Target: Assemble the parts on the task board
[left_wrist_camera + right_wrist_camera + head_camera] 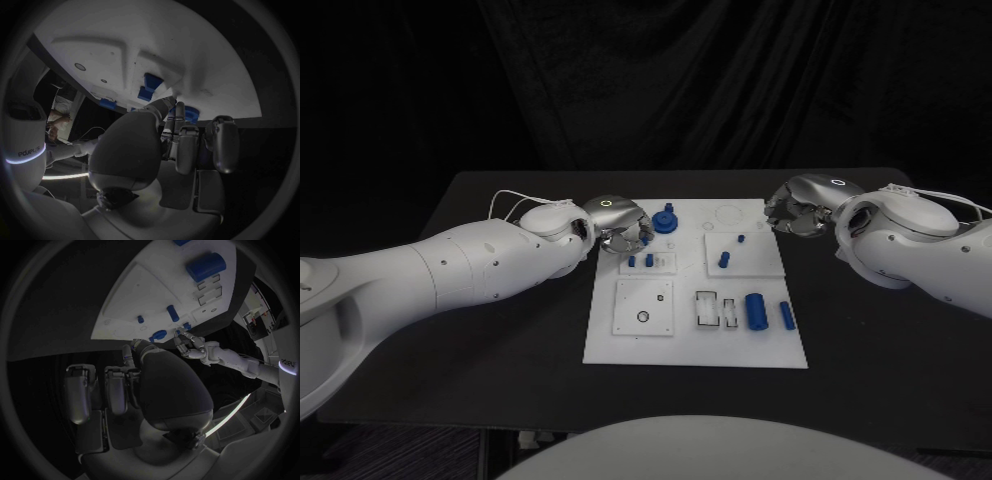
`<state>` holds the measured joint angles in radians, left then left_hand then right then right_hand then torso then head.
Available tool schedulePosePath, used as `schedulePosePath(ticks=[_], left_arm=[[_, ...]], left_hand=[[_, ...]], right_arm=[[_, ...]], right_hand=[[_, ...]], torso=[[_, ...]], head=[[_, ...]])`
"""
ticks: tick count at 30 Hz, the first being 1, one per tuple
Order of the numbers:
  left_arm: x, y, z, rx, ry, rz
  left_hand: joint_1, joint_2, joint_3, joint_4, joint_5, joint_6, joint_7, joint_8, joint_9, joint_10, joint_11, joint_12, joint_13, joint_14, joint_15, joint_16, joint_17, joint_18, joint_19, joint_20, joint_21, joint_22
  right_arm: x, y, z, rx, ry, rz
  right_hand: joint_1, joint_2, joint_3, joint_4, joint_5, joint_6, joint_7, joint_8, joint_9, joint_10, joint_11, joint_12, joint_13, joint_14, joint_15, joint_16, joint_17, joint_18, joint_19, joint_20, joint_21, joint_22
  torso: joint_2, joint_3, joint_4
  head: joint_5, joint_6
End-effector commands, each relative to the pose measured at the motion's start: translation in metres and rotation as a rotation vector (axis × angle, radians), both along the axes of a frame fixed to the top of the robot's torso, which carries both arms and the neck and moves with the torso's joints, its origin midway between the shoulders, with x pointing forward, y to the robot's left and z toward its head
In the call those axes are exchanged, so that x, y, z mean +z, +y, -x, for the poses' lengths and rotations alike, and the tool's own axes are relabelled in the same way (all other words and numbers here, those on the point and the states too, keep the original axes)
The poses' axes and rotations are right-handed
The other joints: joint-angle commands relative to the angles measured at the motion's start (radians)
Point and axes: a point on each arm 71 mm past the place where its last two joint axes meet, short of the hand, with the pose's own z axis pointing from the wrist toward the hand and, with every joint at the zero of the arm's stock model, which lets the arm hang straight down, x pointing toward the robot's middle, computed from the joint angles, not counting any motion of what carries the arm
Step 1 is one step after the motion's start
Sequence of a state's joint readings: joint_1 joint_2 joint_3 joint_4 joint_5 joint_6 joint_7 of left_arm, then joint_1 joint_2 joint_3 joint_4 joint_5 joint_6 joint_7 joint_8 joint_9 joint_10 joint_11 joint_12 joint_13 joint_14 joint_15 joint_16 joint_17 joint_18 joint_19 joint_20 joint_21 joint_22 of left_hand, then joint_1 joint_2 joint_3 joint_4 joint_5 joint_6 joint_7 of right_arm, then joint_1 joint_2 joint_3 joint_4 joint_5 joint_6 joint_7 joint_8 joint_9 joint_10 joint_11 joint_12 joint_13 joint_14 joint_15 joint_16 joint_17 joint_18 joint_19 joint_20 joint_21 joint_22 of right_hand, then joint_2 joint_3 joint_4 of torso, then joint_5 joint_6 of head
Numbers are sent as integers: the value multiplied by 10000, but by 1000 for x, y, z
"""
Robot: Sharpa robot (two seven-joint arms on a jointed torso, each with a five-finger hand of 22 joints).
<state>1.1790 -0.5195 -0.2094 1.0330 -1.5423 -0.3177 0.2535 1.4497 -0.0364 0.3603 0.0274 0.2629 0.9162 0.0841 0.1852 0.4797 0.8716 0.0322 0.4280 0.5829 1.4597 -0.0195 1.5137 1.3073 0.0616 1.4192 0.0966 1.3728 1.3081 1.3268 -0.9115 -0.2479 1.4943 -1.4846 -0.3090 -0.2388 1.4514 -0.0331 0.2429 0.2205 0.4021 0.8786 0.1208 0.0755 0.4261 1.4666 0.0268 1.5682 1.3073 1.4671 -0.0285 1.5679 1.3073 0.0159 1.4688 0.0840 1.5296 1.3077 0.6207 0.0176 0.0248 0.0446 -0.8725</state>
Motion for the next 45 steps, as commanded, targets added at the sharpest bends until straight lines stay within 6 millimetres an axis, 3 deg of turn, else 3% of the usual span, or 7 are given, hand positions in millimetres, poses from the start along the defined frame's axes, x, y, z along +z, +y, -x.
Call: schedulePosePath(ticks=[1, 7, 16, 33, 38, 41, 45], left_arm=[[-5, -2, 2, -64, 268, -123], [-7, 0, 1, 64, 390, -231], [-8, 3, 1, 139, 440, -283], [-4, 6, -1, 346, -82, -42], [0, 11, -3, 551, -624, 220], [3, 15, -3, 696, -1038, 424], [9, 28, -2, 1041, -1689, 757]], left_hand=[[57, 6, -29, -69, -21, -41, -32, -114, -11, 14, -9, -97, -39, -73, -5, -54, 546, -57, -69, -35, -86, 1886], [-4, -61, -99, -45, -581, -457, -184, -512, -128, -418, -25, -369, -179, -259, -43, -158, 277, -4, -260, -27, -334, 1809], [-15, -188, -174, -49, -841, -1039, -650, -951, -235, -694, 99, -443, -206, -452, 27, -247, 33, 41, -436, 0, -571, 1746], [-60, -209, -213, 10, -846, -1438, -822, -1203, -294, -914, 164, -475, -206, -564, 86, -297, -107, 64, -521, 28, -703, 1715], [-65, -234, -245, 22, -824, -1967, -951, -1248, -368, -1028, 215, -450, -182, -543, 134, -278, -79, 54, -479, 48, -679, 1733], [-33, -266, -268, -5, -747, -2668, -955, -1247, -469, -1231, 276, -444, -156, -539, 190, -270, -84, 52, -459, 68, -682, 1738], [-52, -348, -386, -27, -770, -3381, -858, -1230, -543, -2063, 436, -488, -104, -898, 326, -446, -555, 137, -766, 139, -1100, 1611]], right_arm=[[-2, 0, 0, -94, 64, 80], [-2, 1, 0, -82, 74, 83], [-2, 1, 0, -84, 76, 85], [-3, 0, 0, -91, 161, 139], [-3, 0, 1, -93, 169, 142], [-3, -1, 1, -107, 157, 134], [-2, -3, 1, -126, 100, 98]], right_hand=[[35, -18, 35, -8, 12, 37, -3, 29, -15, 1042, 22, 26, 2635, 1037, 0, 29, 2635, -12, 647, 0, -59, 2437], [36, -17, 39, -11, 11, 46, -3, 31, -16, 1042, 22, 26, 2635, 1037, -1, 29, 2635, -10, 641, -1, -67, 2434], [36, -17, 39, -11, 11, 46, -3, 31, -16, 1042, 22, 26, 2635, 1037, -1, 29, 2635, -10, 641, -1, -67, 2434], [34, -25, 43, -19, 6, 70, -4, 38, -18, 1042, 22, 26, 2635, 1037, -1, 29, 2635, -8, 635, -2, -76, 2431], [34, -25, 43, -19, 6, 70, -4, 38, -18, 1042, 22, 26, 2635, 1037, -1, 29, 2635, -8, 635, -2, -76, 2431], [31, -29, 42, -20, 5, 74, -4, 39, -18, 1042, 22, 26, 2635, 1037, -1, 29, 2635, -13, 649, -3, -58, 2438], [25, -43, 36, -21, 2, 71, -3, 36, -21, 1042, 22, 26, 2635, 1037, -1, 29, 2635, -8, 637, -3, -74, 2431]], torso=[[-3, -3, -7], [-6, 1, -1], [-8, 7, -4], [-2, -10, 4], [7, -11, 7], [13, -11, 10], [17, -11, 8]], head=[[12, -2], [7, -2], [4, -2], [0, -2], [24, -2], [51, -2], [107, -2]])
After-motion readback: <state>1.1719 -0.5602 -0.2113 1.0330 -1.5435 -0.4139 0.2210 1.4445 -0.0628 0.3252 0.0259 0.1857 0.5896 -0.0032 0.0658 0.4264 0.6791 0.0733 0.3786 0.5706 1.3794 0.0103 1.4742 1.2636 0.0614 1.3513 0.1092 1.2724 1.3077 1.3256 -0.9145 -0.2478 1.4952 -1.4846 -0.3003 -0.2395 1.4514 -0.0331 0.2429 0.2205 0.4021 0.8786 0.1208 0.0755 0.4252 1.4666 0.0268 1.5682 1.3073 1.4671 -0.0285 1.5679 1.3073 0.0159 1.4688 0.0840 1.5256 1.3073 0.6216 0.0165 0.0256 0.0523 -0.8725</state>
